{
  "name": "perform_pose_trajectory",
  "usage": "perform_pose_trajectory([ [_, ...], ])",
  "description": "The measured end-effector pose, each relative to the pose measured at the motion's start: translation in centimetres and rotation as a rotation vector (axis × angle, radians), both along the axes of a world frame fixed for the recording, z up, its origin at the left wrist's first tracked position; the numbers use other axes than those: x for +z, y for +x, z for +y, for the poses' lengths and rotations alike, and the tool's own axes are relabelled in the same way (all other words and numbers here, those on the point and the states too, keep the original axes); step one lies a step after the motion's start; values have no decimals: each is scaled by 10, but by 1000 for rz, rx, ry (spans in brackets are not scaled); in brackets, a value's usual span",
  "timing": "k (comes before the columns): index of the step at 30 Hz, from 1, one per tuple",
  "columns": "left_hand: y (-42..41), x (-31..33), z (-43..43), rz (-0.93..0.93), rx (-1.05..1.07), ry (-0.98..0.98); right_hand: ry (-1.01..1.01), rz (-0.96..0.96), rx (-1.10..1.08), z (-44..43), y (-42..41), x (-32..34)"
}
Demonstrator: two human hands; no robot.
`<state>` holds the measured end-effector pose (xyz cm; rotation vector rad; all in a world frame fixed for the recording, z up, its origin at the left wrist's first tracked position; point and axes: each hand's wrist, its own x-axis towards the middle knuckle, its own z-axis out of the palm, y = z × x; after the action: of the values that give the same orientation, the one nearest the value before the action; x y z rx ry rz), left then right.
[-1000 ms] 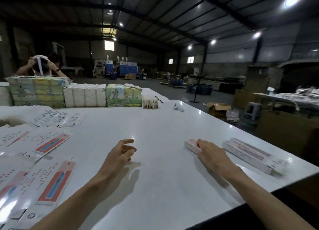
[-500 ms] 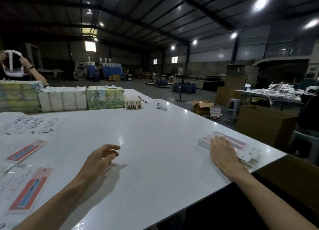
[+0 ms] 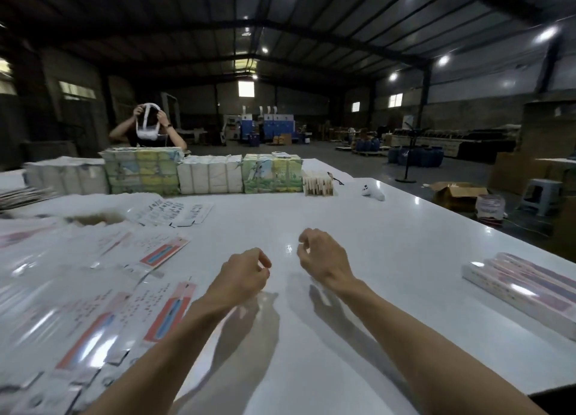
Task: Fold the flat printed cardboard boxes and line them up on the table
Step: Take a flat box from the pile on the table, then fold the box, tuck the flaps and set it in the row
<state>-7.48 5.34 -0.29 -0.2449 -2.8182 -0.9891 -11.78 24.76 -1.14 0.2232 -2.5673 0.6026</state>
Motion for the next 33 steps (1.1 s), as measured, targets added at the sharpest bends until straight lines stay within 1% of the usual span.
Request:
perform_pose_trajectory([
  [3,0,18,-36,-13,159,-379,-52,-39,11,-28,-12,-18],
  [5,7,28,-60,-83,246,-598,-68,-63,8,-31,-17,-31],
  [7,15,35,-81,-164,347,-749,-119,-72,13,-28,-22,-38],
  [9,22,34,-96,-237,423,-847,-154,-67,16,-25,-25,-40],
  [11,23,28,-107,-290,456,-865,-165,-90,36,-24,-25,-40],
  [18,12,28,-133,-331,496,-697,-194,-120,63,-21,-19,-39],
  [20,5,28,-141,-383,478,-614,-213,-120,67,-20,-17,-39],
  [22,-3,29,-146,-410,411,-480,-226,-128,65,-20,-16,-39],
  [25,-12,37,-143,-343,308,-321,-238,-138,64,-21,-15,-38],
  [26,-13,39,-139,-337,276,-214,-242,-136,66,-22,-16,-38],
  [27,-13,41,-133,-354,235,-52,-247,-131,69,-22,-16,-38],
  [30,-15,45,-108,-480,23,607,-283,-110,88,-23,-18,-42],
  [31,-16,44,-99,-513,-44,741,-298,-104,101,-24,-18,-42],
  [33,-18,41,-75,-574,-118,928,-321,-73,138,-26,-18,-42],
])
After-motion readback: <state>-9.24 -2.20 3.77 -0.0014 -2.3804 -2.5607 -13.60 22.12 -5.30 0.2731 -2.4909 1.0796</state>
